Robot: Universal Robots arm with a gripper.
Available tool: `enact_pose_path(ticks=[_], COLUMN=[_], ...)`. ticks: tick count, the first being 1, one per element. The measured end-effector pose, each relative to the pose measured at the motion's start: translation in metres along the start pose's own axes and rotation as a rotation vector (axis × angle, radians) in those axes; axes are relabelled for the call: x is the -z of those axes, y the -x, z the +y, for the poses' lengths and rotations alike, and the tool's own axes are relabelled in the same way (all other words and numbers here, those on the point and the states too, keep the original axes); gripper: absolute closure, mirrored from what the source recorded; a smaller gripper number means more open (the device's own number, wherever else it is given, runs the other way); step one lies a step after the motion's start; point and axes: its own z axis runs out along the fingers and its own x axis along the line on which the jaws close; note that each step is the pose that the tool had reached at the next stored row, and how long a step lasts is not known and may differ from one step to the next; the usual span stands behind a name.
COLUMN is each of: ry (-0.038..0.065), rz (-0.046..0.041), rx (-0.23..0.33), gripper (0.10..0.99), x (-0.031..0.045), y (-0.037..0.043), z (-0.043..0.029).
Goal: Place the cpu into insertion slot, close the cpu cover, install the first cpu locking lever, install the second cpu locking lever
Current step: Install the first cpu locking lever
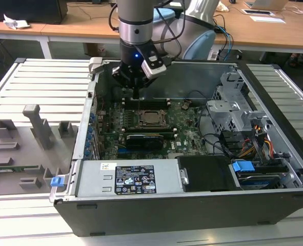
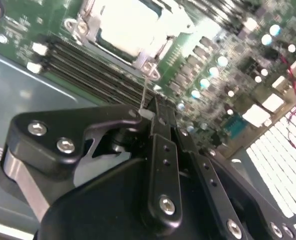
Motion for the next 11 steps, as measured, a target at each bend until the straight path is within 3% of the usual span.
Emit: enact_pose_path(ticks=[6,11], ry=[0.000,0.004], rz=[0.0021,0.0022], rx=[0.000,0.000], gripper=[0.976,0.976], x=[-0.0022,-0.0032], y=[0.0132,0.0147], z=[-0.0003,-0.0012])
